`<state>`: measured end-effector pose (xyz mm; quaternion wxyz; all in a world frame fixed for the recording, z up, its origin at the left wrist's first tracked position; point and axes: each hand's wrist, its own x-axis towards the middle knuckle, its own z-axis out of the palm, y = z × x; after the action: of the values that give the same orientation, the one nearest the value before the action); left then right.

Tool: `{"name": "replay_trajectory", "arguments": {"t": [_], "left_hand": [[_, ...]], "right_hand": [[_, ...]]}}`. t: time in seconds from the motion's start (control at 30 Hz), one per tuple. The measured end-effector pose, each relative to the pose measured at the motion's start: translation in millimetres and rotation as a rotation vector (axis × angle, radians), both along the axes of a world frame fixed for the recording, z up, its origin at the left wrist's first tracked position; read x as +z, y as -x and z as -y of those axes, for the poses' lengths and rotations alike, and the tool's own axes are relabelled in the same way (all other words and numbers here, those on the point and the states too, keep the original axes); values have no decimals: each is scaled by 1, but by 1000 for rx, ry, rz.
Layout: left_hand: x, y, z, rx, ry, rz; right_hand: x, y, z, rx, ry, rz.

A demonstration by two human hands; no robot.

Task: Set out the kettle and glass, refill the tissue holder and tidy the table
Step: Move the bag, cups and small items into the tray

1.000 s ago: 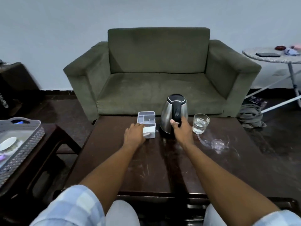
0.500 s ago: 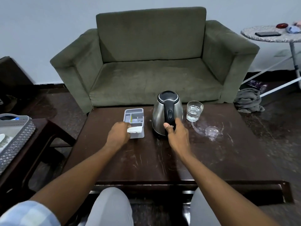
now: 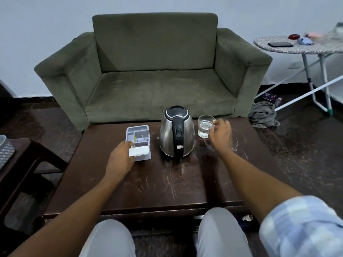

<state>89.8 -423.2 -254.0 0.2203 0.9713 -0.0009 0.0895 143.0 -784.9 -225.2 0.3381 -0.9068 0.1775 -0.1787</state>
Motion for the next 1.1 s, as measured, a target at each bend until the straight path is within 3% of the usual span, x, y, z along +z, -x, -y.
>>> {"name": "replay_trajectory", "arguments": {"t": [0.3,0.53,1.1], "left_hand": [[-22,18,15,32,99,169],[-20,22,19,25,104,191],[-19,25,2,49,50,159]], "right_hand": [[-20,-47,-6,24,-245,-141],[-36,-59,-1,-13,-195,-64],[-50,35,18,-5,-156,-22]]}}
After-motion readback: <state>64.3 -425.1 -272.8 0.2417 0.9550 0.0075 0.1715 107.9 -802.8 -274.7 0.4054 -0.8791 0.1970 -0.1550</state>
